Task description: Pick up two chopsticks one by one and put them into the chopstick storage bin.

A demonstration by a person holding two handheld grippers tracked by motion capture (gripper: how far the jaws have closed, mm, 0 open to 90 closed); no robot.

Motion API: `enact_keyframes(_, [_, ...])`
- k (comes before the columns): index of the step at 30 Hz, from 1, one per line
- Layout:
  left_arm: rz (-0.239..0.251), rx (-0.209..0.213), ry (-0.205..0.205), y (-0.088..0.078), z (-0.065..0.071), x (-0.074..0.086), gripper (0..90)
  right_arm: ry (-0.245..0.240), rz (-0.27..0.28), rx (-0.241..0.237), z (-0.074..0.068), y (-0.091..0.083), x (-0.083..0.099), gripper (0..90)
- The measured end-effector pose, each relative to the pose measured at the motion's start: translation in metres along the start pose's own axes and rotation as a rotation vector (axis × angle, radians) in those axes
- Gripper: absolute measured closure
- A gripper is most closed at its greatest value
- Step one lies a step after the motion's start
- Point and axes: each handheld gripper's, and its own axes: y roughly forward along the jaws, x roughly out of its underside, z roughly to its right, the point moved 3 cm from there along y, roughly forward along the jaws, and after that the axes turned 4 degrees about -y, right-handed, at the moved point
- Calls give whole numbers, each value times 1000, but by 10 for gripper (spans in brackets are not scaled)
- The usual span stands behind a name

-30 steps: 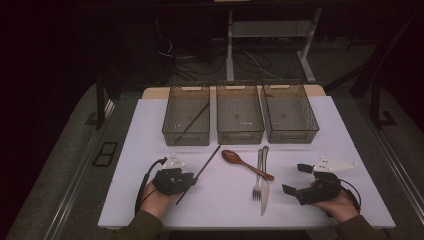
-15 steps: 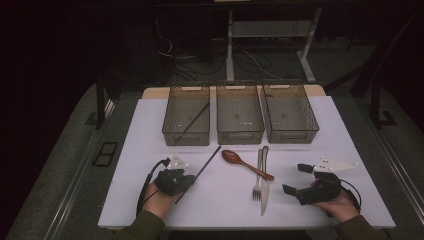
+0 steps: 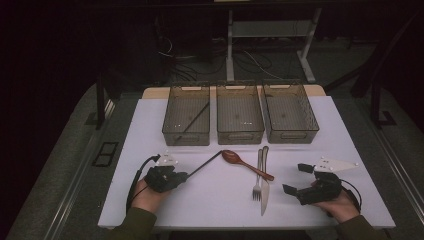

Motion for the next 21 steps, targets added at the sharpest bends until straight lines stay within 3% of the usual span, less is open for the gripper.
enact_keyframes(7, [-24,7,4,-3,-15,8,858,-1,2,0,0,0,0,9])
enact_keyframes(11, [-45,6,3,0,-15,10,855,3,0,-1,0,0,0,9])
enact_keyframes(16, [-37,5,7,-1,-16,10,843,2,0,-1,0,0,0,9])
enact_keyframes(21, [3,-8,-15,-6,-17,7,786,3,1,0,0,0,0,9])
